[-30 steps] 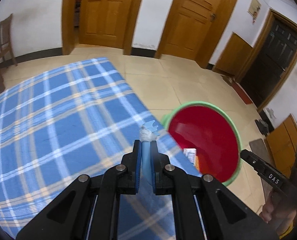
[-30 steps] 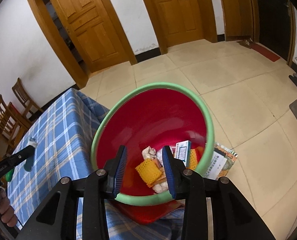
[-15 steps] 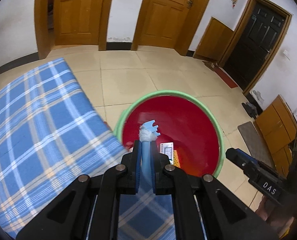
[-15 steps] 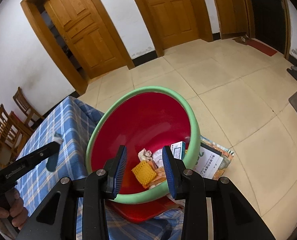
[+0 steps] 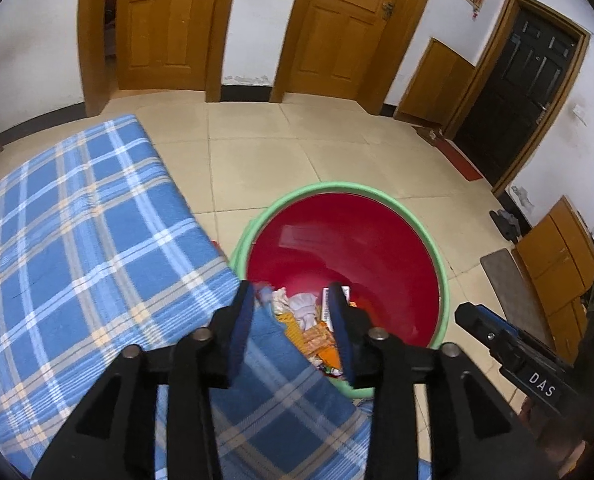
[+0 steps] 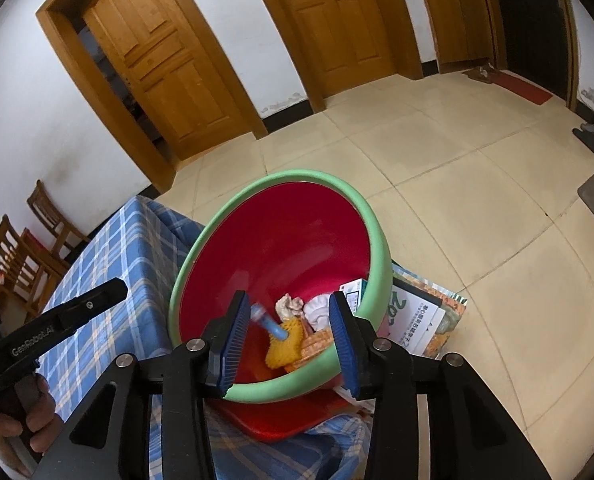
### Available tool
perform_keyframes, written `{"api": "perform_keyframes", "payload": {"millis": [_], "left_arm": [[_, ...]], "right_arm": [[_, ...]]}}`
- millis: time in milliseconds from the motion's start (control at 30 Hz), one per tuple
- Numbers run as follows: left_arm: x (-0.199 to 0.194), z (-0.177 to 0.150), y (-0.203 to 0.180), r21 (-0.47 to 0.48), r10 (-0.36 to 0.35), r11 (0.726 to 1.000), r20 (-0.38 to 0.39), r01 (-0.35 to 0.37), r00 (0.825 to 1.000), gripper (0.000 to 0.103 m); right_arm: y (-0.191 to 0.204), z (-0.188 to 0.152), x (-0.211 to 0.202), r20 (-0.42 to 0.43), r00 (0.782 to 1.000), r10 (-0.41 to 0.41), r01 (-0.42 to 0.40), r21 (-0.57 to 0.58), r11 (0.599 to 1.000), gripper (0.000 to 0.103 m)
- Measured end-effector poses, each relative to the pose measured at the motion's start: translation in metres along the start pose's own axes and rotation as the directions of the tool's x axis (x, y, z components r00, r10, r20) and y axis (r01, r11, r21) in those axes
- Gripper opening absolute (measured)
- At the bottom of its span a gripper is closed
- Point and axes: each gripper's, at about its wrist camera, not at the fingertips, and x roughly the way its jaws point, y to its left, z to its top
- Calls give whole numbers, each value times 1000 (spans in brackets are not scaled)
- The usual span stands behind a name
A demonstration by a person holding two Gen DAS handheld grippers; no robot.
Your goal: Collect trash
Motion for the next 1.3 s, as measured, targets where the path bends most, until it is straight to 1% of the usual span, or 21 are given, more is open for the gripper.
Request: {"api": "perform_keyframes", "payload": {"millis": [33, 167, 233, 300, 367, 500, 567, 633, 733, 767, 800, 833, 900, 1000, 1100, 1233, 1300], "left_arm": [[-4, -1, 2, -4, 13, 1000, 7, -13, 1000, 46], [-16, -2, 15, -23, 46, 999, 23, -46, 999, 47], [-25, -5, 24, -48, 58, 997, 29, -57, 998, 47], [-32, -10, 30, -69, 74, 995, 34, -72, 997, 48], [-39, -14, 40, -91, 101, 991, 41, -97, 994, 58], [-57, -24, 56, -122, 157, 981, 61, -149, 986, 61], [-64, -28, 64, -139, 182, 975, 64, -171, 981, 67], [-72, -33, 72, -159, 200, 970, 70, -187, 977, 71], [-81, -39, 81, -178, 216, 963, 74, -200, 974, 72], [-85, -42, 85, -187, 224, 960, 73, -208, 972, 75], [-87, -44, 87, -195, 233, 957, 74, -215, 970, 76], [-91, -46, 90, -204, 243, 953, 77, -223, 967, 76], [-96, -50, 94, -216, 260, 947, 80, -238, 962, 77], [-106, -59, 101, -242, 293, 933, 83, -266, 953, 80], [-114, -66, 106, -257, 317, 923, 90, -285, 944, 81], [-125, -76, 111, -271, 360, 907, 97, -323, 928, 81], [-127, -79, 114, -286, 372, 898, 92, -334, 924, 81]], "right_arm": [[2, 0, -1, 1, 1000, 4, -4, -3, 1000, 46], [13, -3, -4, -2, 1000, 23, -23, -26, 999, 48], [18, -4, -5, -6, 999, 38, -38, -37, 999, 55], [25, -7, -6, -8, 998, 55, -56, -53, 997, 57], [32, -9, -7, -13, 998, 66, -67, -69, 995, 57], [52, -17, -10, -20, 996, 87, -89, -110, 990, 61], [60, -20, -12, -23, 995, 94, -97, -125, 987, 63], [70, -24, -13, -26, 995, 98, -100, -143, 985, 69], [85, -31, -13, -36, 994, 107, -112, -172, 979, 70], [88, -33, -14, -39, 993, 109, -115, -180, 977, 70], [93, -35, -14, -40, 993, 110, -116, -190, 975, 71], [97, -37, -15, -39, 993, 109, -115, -200, 973, 75], [103, -41, -17, -31, 994, 109, -113, -214, 970, 78], [111, -47, -19, -31, 993, 110, -114, -231, 966, 79], [118, -54, -20, -42, 993, 114, -121, -245, 962, 79], [126, -61, -21, -49, 991, 124, -132, -260, 957, 79], [129, -63, -23, -47, 991, 127, -135, -266, 954, 79]]}}
